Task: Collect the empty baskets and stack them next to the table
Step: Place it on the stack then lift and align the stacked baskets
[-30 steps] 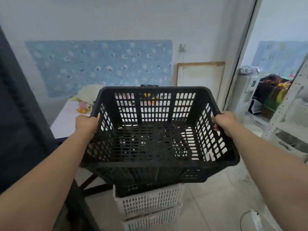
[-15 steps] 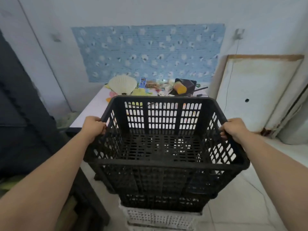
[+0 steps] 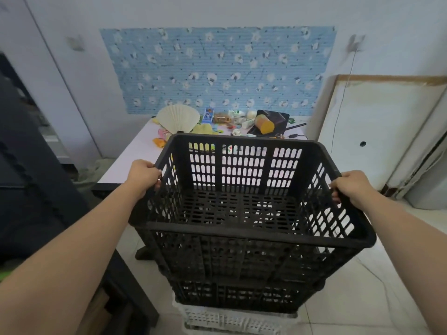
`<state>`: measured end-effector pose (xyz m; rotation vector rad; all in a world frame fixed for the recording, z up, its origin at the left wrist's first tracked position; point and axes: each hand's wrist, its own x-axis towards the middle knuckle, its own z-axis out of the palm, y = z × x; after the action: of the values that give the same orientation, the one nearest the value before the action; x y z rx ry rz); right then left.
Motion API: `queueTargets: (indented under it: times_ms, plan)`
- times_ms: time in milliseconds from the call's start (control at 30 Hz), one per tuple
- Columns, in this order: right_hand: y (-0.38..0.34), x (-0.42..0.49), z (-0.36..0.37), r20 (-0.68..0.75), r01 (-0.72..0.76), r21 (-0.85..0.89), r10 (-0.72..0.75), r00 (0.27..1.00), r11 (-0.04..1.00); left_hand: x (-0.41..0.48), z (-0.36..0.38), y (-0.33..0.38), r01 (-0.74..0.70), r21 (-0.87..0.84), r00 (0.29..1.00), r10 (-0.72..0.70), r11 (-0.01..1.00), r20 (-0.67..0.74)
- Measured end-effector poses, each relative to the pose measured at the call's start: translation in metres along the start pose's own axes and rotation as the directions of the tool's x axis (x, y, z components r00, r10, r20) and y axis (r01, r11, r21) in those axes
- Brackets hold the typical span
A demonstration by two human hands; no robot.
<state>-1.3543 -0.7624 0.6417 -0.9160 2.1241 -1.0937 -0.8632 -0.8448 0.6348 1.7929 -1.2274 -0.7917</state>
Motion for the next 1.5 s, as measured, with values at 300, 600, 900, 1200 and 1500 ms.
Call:
queueTargets:
  times_ms: [300,600,900,1200,1500]
  plan:
    - [0.011,-0.011,-0.014,0.190,-0.168,0.447,0.090,0.978,0.879,-0.027,-0.023,-0.005,0.095,-0.141,0.993,-0.084,0.985,0.083]
    - [0.166,-0.090,0.005,0.164,-0.360,0.206,0.330,0.930,0.910,-0.130,0.019,-0.153,0.395,0.004,0.893,-0.385,0.919,0.235]
    - [0.221,-0.123,0.066,0.288,-0.264,0.131,0.219,0.932,0.955,-0.150,0.054,-0.191,0.052,0.057,0.969,-0.064,0.997,0.240]
    - [0.244,-0.101,0.083,0.082,0.026,0.085,-0.033,0.996,0.996,-0.139,0.071,-0.232,0.072,-0.094,0.990,-0.060,0.993,0.129]
    - [0.237,-0.092,0.065,0.196,0.035,0.026,-0.039,0.980,0.999,-0.147,0.086,-0.226,0.021,-0.024,0.998,-0.019,1.000,0.057]
